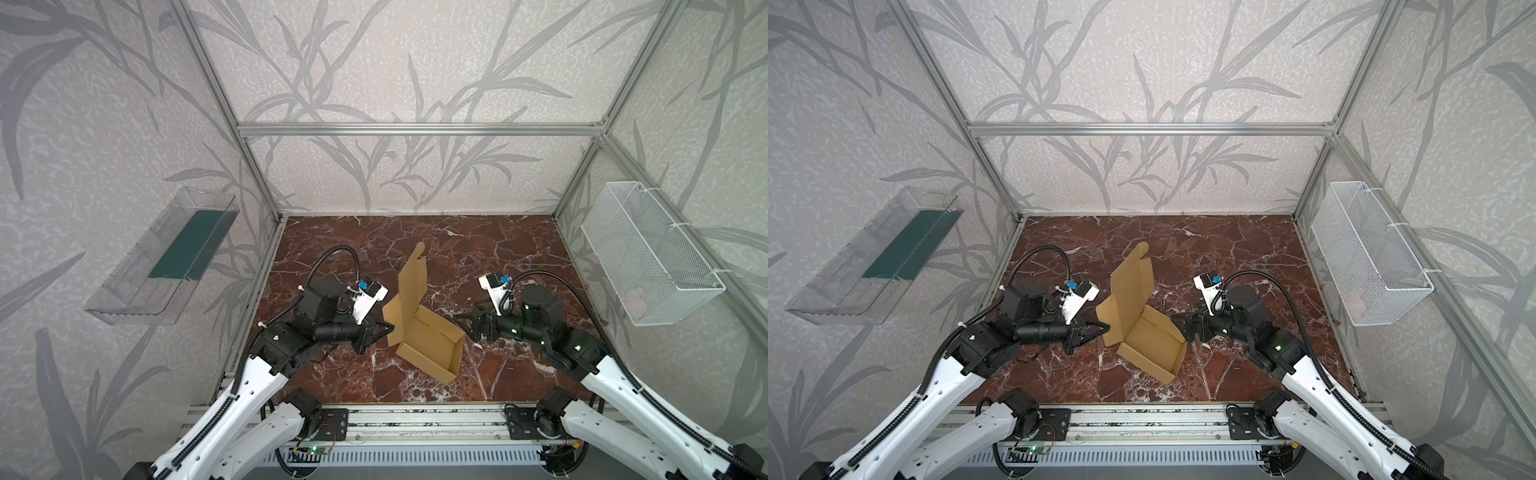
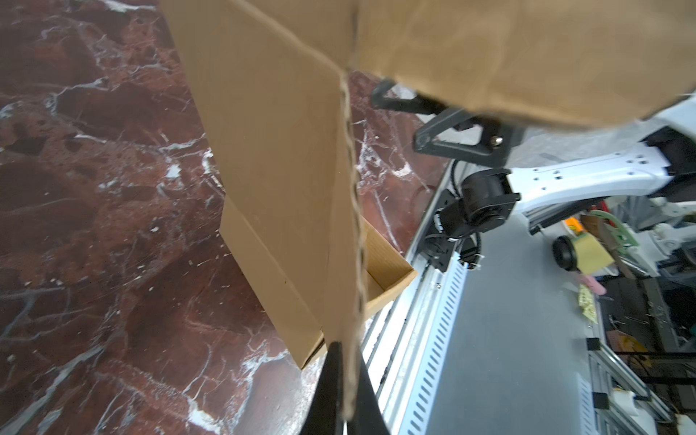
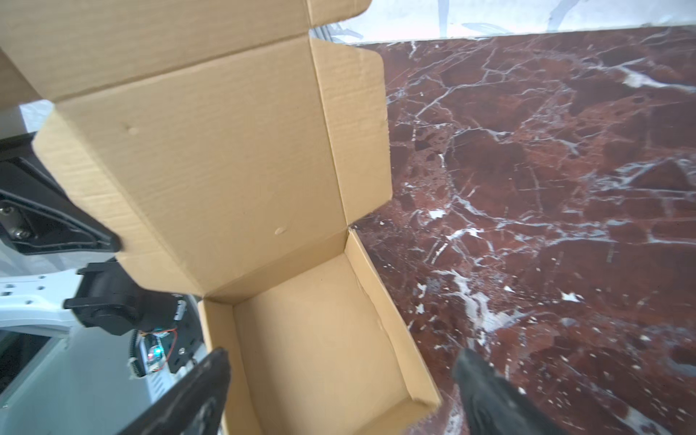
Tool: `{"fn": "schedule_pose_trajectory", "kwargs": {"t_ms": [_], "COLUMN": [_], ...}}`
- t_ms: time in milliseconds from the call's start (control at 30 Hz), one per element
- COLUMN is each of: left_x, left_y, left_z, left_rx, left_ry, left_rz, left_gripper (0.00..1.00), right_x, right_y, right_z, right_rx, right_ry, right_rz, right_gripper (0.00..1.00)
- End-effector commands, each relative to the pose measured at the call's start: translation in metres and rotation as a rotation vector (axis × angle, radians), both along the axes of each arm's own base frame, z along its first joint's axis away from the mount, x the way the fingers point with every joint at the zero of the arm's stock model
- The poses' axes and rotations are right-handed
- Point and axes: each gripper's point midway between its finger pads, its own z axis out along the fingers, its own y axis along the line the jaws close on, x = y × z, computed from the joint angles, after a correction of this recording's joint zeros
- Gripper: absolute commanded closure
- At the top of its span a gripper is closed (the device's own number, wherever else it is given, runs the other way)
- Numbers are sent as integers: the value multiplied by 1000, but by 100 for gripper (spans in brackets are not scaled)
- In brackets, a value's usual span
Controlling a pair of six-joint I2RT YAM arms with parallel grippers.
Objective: Assemble paper box
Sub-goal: Place the paper box at the center of the table.
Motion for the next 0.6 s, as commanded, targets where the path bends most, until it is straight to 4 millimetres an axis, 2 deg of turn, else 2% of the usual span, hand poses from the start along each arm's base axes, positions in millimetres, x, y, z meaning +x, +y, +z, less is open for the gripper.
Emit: {"fn": "schedule_pose_trajectory", "kwargs": {"t_ms": [0, 100, 267, 467, 567], "left_x": [-32, -45, -61, -68, -69], "left_y": [-4, -3, -5, -2, -3], "left_z": [25, 42, 56, 55, 56], "left_rx": [-94, -143, -180, -139, -150], "left_ry": [51, 26, 46, 51, 56], "left_rz": [-119, -159, -246, -283, -302], "left_gripper": [100, 100, 100, 100, 100], "right_x": [-2, -8, -11, -22, -19], "right_y": [13, 20, 26, 29, 27], "right_z": [15, 22, 30, 42, 38], "right_rx": [86, 141, 214, 294, 284], "right_ry": [-27, -50, -64, -60, -63], "right_rz": [65, 116, 168, 241, 226], "right_gripper": [5, 5, 4, 5, 5]}}
